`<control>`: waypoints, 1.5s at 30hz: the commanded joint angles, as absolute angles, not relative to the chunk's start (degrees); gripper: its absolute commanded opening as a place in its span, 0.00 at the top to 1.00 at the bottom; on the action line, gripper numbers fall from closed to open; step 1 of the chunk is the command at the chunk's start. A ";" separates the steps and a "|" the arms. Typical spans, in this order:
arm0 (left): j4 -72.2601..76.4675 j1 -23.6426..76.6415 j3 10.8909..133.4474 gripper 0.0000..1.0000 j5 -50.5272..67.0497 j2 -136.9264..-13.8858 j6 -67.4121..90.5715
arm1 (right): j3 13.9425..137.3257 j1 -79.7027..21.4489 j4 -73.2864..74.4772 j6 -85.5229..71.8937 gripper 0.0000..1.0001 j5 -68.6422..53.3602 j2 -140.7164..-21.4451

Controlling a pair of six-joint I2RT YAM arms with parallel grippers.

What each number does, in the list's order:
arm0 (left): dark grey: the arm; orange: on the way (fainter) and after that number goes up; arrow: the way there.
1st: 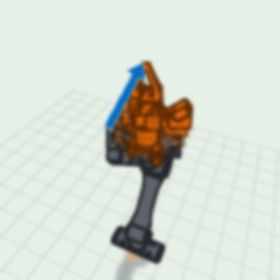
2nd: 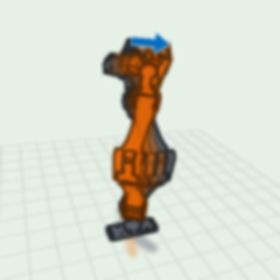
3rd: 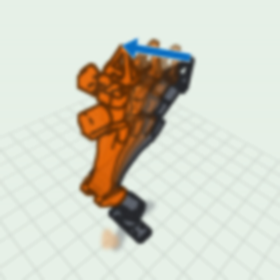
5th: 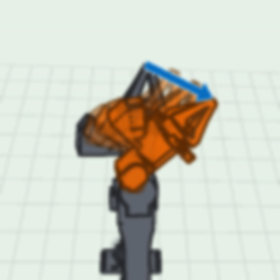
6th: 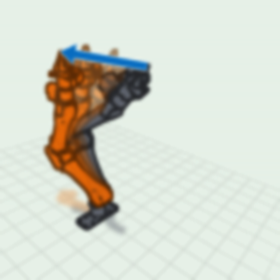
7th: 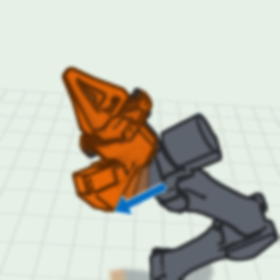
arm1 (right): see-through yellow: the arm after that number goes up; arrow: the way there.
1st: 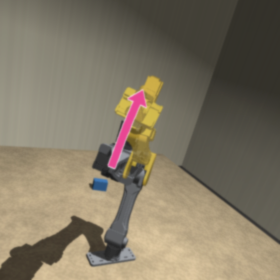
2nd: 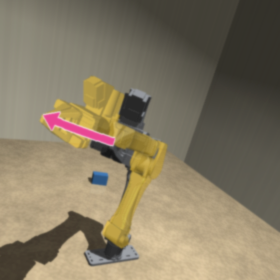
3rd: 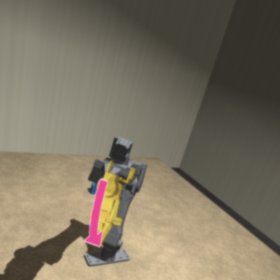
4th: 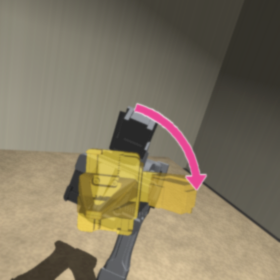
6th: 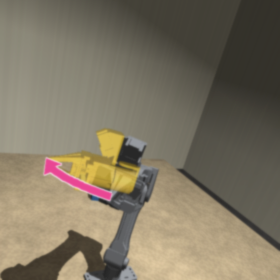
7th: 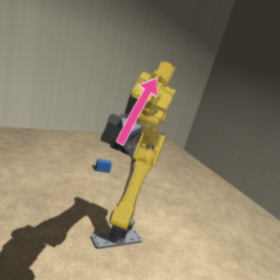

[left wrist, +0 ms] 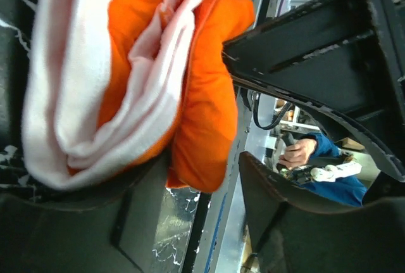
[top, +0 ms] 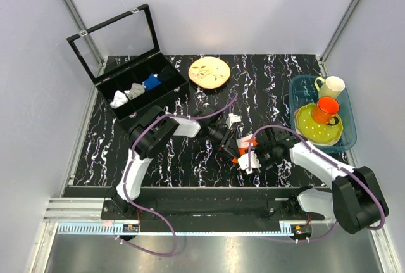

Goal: Roll the underwear
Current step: Roll the underwear to the center of the board.

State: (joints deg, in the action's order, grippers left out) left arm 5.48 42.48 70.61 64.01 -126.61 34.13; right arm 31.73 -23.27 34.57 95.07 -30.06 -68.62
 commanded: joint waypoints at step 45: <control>44.82 43.51 20.39 0.01 23.46 -76.64 6.94 | 48.32 -19.61 43.91 74.00 0.81 -37.59 -86.12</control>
State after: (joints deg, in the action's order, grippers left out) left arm 39.24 43.77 21.41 24.23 -77.10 6.96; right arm 43.11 -22.04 34.02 75.00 -30.70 -82.43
